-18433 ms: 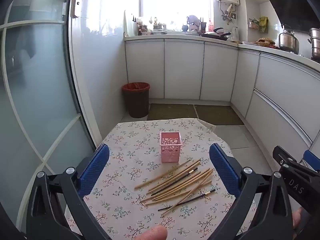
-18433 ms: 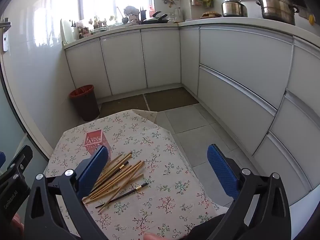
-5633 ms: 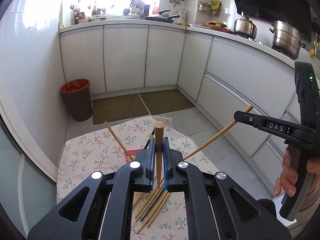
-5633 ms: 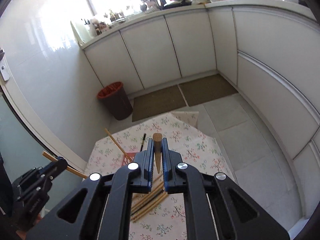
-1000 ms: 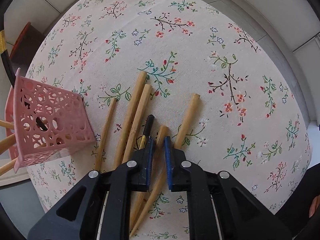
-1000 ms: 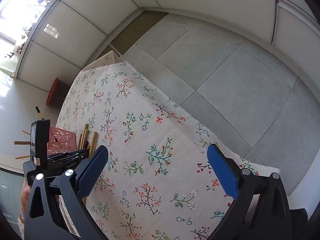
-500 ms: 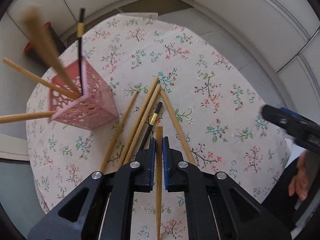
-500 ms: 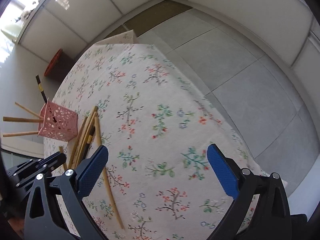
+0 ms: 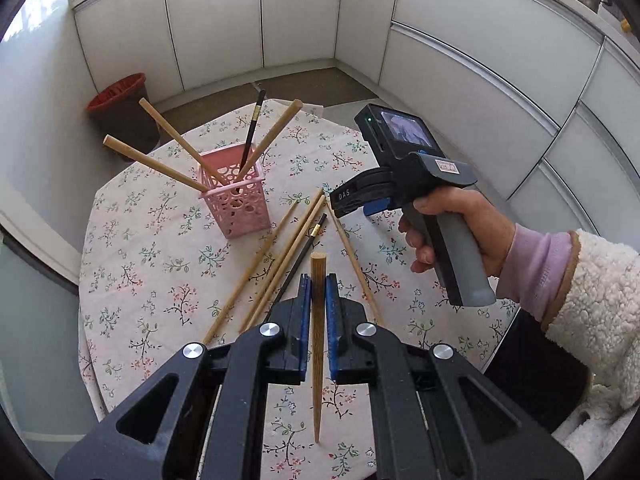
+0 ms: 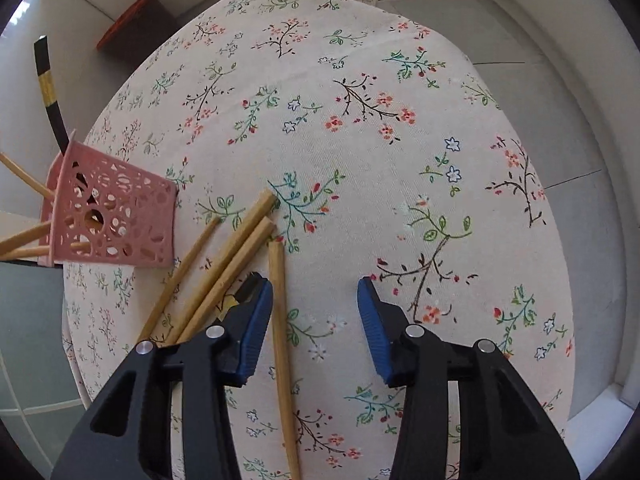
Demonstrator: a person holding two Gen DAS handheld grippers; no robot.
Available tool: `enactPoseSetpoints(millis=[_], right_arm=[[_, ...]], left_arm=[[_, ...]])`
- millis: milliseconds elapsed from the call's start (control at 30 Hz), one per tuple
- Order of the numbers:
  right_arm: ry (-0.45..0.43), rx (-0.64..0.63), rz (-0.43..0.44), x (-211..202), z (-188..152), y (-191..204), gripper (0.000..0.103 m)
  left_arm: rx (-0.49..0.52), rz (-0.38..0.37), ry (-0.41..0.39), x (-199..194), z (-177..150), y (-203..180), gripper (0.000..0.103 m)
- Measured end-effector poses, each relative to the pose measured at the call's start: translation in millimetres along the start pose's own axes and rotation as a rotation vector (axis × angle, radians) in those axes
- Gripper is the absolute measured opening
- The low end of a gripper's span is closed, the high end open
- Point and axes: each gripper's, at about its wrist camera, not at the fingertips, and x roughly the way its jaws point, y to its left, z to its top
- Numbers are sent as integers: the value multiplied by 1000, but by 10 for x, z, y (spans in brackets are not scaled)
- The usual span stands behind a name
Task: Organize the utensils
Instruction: 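Lift the chopstick with the left gripper while the right gripper grasps another wooden chopstick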
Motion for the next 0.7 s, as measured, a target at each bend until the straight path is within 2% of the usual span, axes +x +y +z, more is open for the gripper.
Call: enactPoseSetpoints(millis=[233, 300, 367, 400, 467, 567, 700], right_arm=[[11, -53, -19, 53, -33, 207, 44], [-6, -68, -66, 96, -17, 262, 39], [-43, -101, -139, 112, -31, 324, 19], [-58, -109, -173, 119, -34, 335, 13], [-65, -74, -142, 113, -47, 269, 8], [-81, -9, -79, 60, -119, 77, 8], [-188, 7, -12, -236, -366, -123, 8]], left_arm=[[-23, -8, -22, -106, -58, 107, 6], [-27, -6, -23, -109, -50, 102, 6], [-28, -6, -27, -119, -36, 87, 6], [-28, -6, -30, -125, -32, 89, 6], [-32, -5, -37, -148, -27, 86, 6], [-42, -5, -43, -165, -31, 102, 6], [-48, -7, -55, -206, -28, 102, 6]])
